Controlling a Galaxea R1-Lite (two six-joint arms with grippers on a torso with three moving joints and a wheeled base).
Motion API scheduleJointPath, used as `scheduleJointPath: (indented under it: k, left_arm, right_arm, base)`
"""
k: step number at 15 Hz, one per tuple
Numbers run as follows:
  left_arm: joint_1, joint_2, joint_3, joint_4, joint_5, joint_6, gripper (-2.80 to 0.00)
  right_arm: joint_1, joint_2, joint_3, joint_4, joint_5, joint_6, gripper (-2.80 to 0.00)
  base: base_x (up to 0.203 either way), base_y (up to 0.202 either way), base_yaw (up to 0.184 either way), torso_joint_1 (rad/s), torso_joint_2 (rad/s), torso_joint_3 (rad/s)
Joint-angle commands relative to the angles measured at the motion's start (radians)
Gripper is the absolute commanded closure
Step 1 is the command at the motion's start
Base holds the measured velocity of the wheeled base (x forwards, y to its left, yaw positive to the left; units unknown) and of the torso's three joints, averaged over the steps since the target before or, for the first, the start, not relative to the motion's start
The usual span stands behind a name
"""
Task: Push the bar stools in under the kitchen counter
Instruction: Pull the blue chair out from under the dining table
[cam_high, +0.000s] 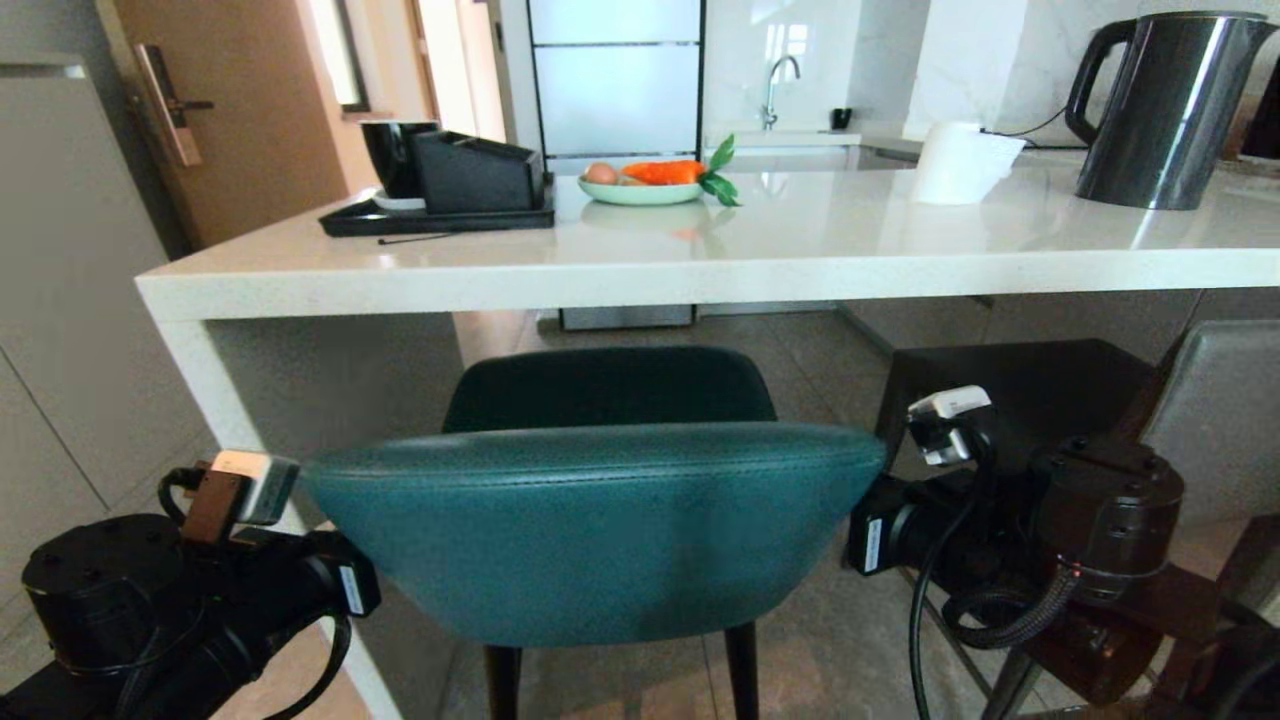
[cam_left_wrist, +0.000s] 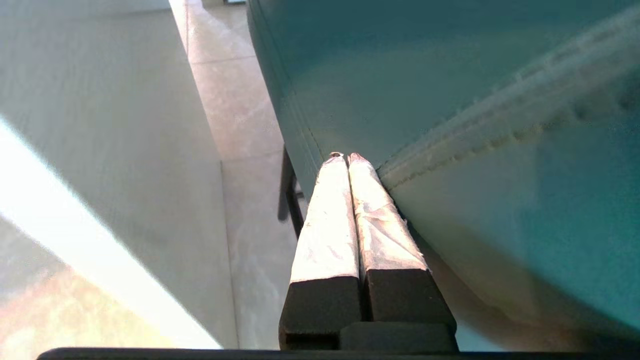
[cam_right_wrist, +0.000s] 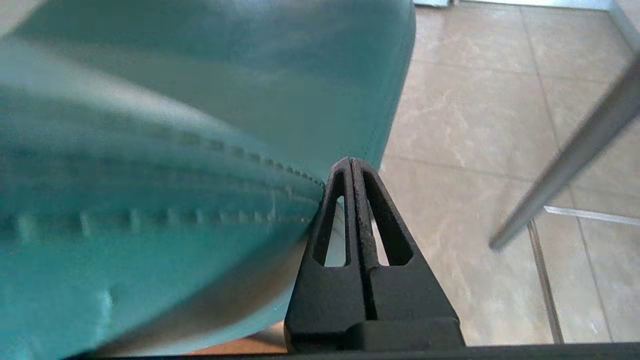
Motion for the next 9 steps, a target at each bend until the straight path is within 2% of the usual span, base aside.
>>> scheduleJointPath:
  k: [1,8,9]
  left_arm:
    - [0.0,0.001,-0.003,-0.01,0.002,-0.001,0.0]
    - [-0.021,-0.022,-0.018,-0.01,0.007,0.002,0.0]
    - [-0.028,-0.024,-0.019,-0.01,0.031,0.003,0.0]
  right_arm:
    - [0.001,0.012,-0.014,-0.013,-0.009,0.001,0.0]
    - [0.006,0.023,-0.041,-0.013,-0.038,0.013,0.0]
    - [0.009,0.021,-0.052,-0.013,-0.047,0.012,0.0]
  base:
    - [-0.15,0.0,-0.004,-0.006,0.01,0.002]
    - [0.0,0.0,0.0,0.0,0.0,0.0]
    - [0.0,0.0,0.0,0.0,0.0,0.0]
